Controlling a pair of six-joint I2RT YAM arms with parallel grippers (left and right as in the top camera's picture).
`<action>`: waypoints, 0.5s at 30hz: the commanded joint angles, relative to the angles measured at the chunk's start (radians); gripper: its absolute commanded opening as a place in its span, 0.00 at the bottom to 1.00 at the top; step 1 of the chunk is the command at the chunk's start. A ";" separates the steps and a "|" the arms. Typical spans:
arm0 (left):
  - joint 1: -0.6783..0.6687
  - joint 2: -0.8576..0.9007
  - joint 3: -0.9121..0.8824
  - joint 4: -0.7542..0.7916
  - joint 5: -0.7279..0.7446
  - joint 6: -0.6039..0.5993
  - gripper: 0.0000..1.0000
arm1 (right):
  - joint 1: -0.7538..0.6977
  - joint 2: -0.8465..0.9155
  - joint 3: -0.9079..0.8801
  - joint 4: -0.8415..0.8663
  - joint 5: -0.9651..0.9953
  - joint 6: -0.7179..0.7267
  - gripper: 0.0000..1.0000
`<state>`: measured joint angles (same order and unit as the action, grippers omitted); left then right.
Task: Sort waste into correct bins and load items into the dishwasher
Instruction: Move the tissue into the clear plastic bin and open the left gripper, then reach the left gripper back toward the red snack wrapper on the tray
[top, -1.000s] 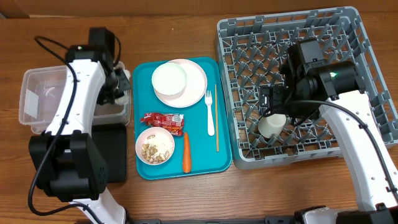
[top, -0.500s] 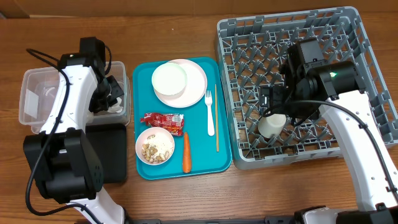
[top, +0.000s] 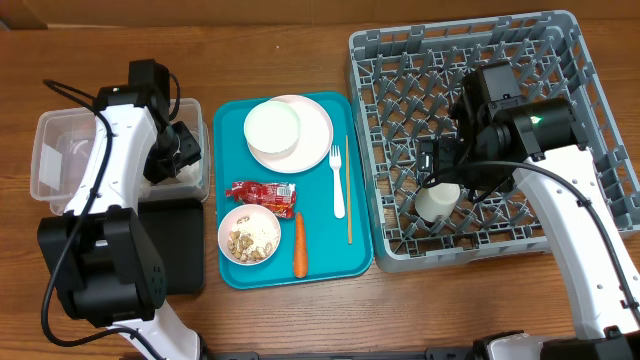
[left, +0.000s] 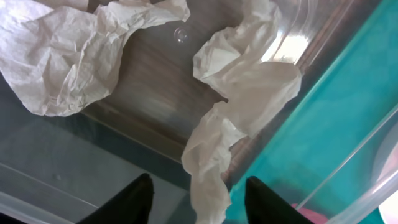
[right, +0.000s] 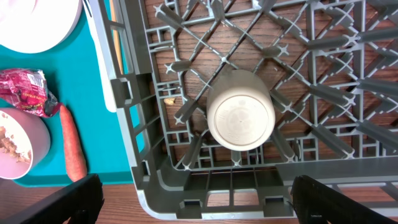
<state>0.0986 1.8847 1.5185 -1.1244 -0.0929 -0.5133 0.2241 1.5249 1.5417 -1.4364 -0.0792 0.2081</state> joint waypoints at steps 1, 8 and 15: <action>-0.001 -0.027 -0.002 0.004 0.008 0.039 0.61 | 0.003 -0.013 0.020 0.002 -0.005 -0.006 1.00; -0.004 -0.047 0.192 -0.156 0.009 0.064 0.68 | 0.003 -0.013 0.020 0.002 -0.005 -0.006 1.00; -0.069 -0.104 0.317 -0.280 0.171 0.172 0.73 | 0.003 -0.013 0.020 0.002 -0.005 -0.006 1.00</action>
<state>0.0761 1.8294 1.8061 -1.3796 -0.0460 -0.4358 0.2241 1.5249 1.5417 -1.4364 -0.0792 0.2081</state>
